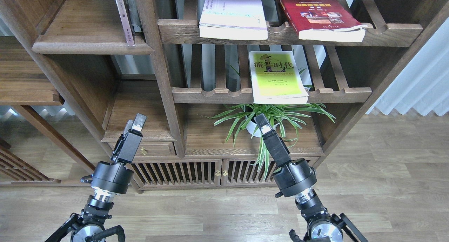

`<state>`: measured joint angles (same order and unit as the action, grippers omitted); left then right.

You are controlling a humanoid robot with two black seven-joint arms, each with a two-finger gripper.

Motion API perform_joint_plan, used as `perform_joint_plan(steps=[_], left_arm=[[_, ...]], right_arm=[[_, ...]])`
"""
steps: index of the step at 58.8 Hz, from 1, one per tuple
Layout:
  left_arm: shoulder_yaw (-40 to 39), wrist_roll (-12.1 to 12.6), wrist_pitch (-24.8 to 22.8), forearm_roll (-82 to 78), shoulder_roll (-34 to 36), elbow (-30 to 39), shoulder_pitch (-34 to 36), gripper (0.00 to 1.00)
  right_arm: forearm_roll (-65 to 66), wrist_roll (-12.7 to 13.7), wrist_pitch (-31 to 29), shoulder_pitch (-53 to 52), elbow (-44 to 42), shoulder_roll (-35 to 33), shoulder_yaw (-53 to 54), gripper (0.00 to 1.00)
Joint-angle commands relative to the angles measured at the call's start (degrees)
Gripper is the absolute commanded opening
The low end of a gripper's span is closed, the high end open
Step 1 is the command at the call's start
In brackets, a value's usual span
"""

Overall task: Organize books on shelf
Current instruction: 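Reach the right gripper up to the red book on the top shelf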

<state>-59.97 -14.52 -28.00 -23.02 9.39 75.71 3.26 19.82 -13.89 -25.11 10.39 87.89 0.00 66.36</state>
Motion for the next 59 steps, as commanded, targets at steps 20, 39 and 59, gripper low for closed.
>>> perform_joint_plan(steps=[20,39,59], left_arm=[[-1.82,5.9,0.0,2.01,0.19,-1.0,0.08,1.0],[-3.92,4.76,0.0,4.83,0.27,-3.2,-0.36,1.0],[-3.93,4.67,0.0,4.83,0.19,-3.55,-0.36,1.0]], right_arm=[[-0.48,-0.09,-0.28,0.33,0.53,0.0,0.35,1.0],[-4.17,-0.09,1.65,-3.53,2.46,0.0,4.21,1.0],[-9.71,0.0,16.06,-15.75,1.85,0.0,5.62,1.0]])
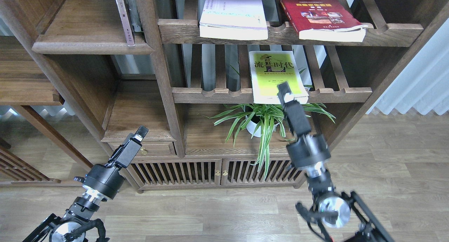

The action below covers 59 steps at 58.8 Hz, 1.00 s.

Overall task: Organize books on shelf
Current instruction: 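Reach the right gripper up to the red book on the top shelf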

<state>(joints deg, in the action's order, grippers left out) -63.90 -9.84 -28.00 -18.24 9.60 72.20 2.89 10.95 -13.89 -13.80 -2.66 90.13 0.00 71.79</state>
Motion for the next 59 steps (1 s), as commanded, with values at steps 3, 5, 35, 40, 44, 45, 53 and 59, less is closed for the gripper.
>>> perform_joint_plan(steps=[3,5,35,40,44,45,53,59], left_arm=[[-0.17,-0.09,0.0,0.04,0.07,-0.05,-0.08,1.0],[-0.26,-0.09,0.0,0.04,0.07,-0.05,-0.08,1.0],[-0.52,-0.71,0.0,0.04,-0.02,-0.31,-0.08,1.0],[-0.52,-0.71,0.0,0.04,0.07,-0.31,-0.08,1.0],[-0.61,-0.71,0.0,0.04,-0.02,-0.31,-0.08,1.0],[-0.52,-0.71,0.0,0.04,-0.02,-0.31,-0.08,1.0],[-0.61,-0.71,0.0,0.04,0.07,-0.31,-0.08,1.0],[-0.52,-0.62,0.0,0.04,-0.02,-0.4,-0.08,1.0]], right_arm=[[-1.81,-0.09,7.2,-3.84,-0.57,0.0,0.45,1.0],[-2.16,-0.09,8.17,-4.19,-0.57,0.0,0.71,1.0],[-3.22,0.0,10.02,-5.6,-1.89,0.0,9.77,1.0],[-3.92,-0.09,10.11,-5.6,-1.89,0.0,9.86,1.0],[-4.01,-0.09,10.37,-5.87,-1.89,0.0,9.94,0.99],[-4.01,-0.09,10.37,-5.95,-1.89,0.0,9.94,1.0],[-4.71,-0.09,11.95,-7.53,-1.98,0.0,9.94,0.99],[-6.73,-0.09,14.06,-9.47,-2.06,0.0,10.12,0.99]])
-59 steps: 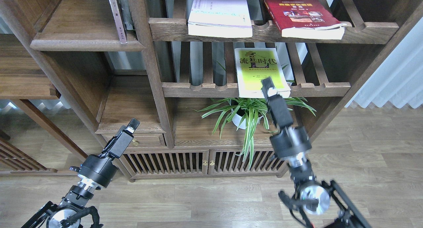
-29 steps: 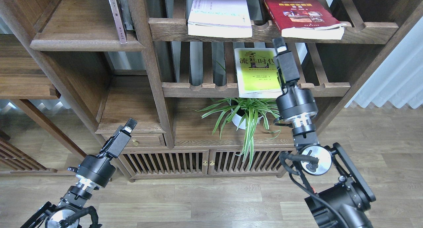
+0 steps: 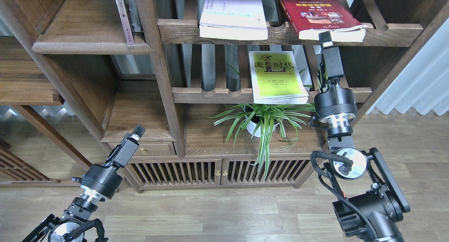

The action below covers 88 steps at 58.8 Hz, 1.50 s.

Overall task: Organize books on shelf
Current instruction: 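Reach the right gripper up to the red book on the top shelf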

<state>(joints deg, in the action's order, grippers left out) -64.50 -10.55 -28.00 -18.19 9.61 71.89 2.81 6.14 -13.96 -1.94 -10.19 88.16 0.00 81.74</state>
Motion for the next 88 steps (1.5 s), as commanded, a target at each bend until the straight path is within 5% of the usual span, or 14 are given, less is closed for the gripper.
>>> perform_joint_plan(steps=[1,49,74,88], left_arm=[[0.08,0.09,0.0,0.0,-0.03,-0.17,0.0,1.0],[0.43,0.09,0.0,0.7,0.15,-0.44,-0.44,1.0],[0.52,0.18,0.0,0.7,0.15,-0.44,-0.44,1.0],[0.61,0.44,0.0,0.7,0.15,-0.35,-1.58,1.0]], right_arm=[[-2.1,-0.01,2.46,-2.11,-0.1,0.0,0.26,0.99],[-4.56,0.17,7.74,-6.42,-2.12,-0.35,0.87,0.98],[-4.56,0.17,7.82,-6.42,-2.21,-1.14,1.93,0.77],[-4.56,-0.01,8.7,-7.73,-4.05,-2.81,1.75,0.75]])
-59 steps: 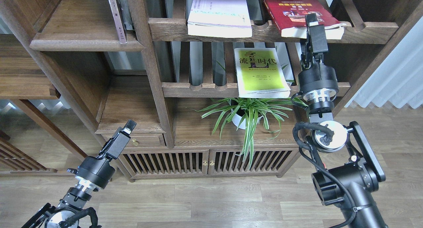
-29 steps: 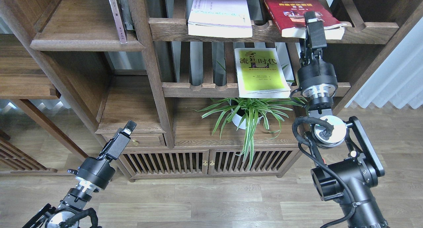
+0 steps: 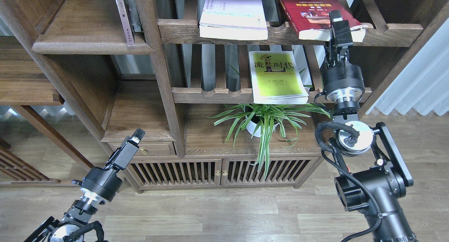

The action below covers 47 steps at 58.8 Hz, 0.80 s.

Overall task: Organize books on shelf
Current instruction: 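Reach the right gripper up to the red book on the top shelf, then pull the red book off the top shelf and lower it with the right gripper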

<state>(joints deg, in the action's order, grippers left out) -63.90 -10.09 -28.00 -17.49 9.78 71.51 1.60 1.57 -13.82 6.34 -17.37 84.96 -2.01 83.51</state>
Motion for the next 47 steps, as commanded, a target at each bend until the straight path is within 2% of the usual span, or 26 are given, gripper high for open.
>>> perform_joint_plan(steps=[1,15,20,30,37,39,44,45,47], left_arm=[[0.0,-0.1,0.0,0.0,-0.03,0.03,-0.37,1.0],[0.0,-0.11,0.0,0.0,-0.12,0.03,-0.37,1.0],[0.0,-0.11,0.0,0.0,-0.03,0.03,-0.37,1.0],[-0.08,-0.19,0.0,0.0,-0.03,0.03,-0.46,1.0],[-0.17,-0.19,0.0,0.0,-0.03,0.03,-0.46,1.0],[-0.17,-0.19,0.0,0.0,-0.03,0.03,-0.46,1.0],[-0.35,-0.19,0.0,0.0,-0.03,0.03,-0.46,1.0],[-0.35,-0.19,0.0,0.0,-0.03,0.03,-0.46,1.0],[-0.35,-0.19,0.0,0.0,-0.03,0.03,-0.46,1.0]], right_arm=[[0.01,-0.15,0.43,-0.56,-0.85,-0.81,-0.01,0.75],[0.01,-0.24,0.43,-0.56,-1.02,-1.16,0.17,0.65],[0.01,-0.68,0.17,-0.56,-1.02,-1.16,0.17,0.56],[0.01,-0.68,-0.36,-0.56,-0.85,-1.16,0.17,0.47],[-0.07,-0.68,-1.77,-0.3,-0.49,-1.07,0.17,0.34],[-0.16,-0.68,-3.34,-0.04,-0.32,-0.9,0.17,0.24],[-0.25,-0.68,-6.07,0.4,-0.32,-0.89,0.08,0.14],[-0.25,-0.68,-8.34,0.75,-0.23,-0.89,0.08,0.06],[-0.25,-0.68,-9.23,1.1,-0.14,-0.89,-0.01,0.05]])
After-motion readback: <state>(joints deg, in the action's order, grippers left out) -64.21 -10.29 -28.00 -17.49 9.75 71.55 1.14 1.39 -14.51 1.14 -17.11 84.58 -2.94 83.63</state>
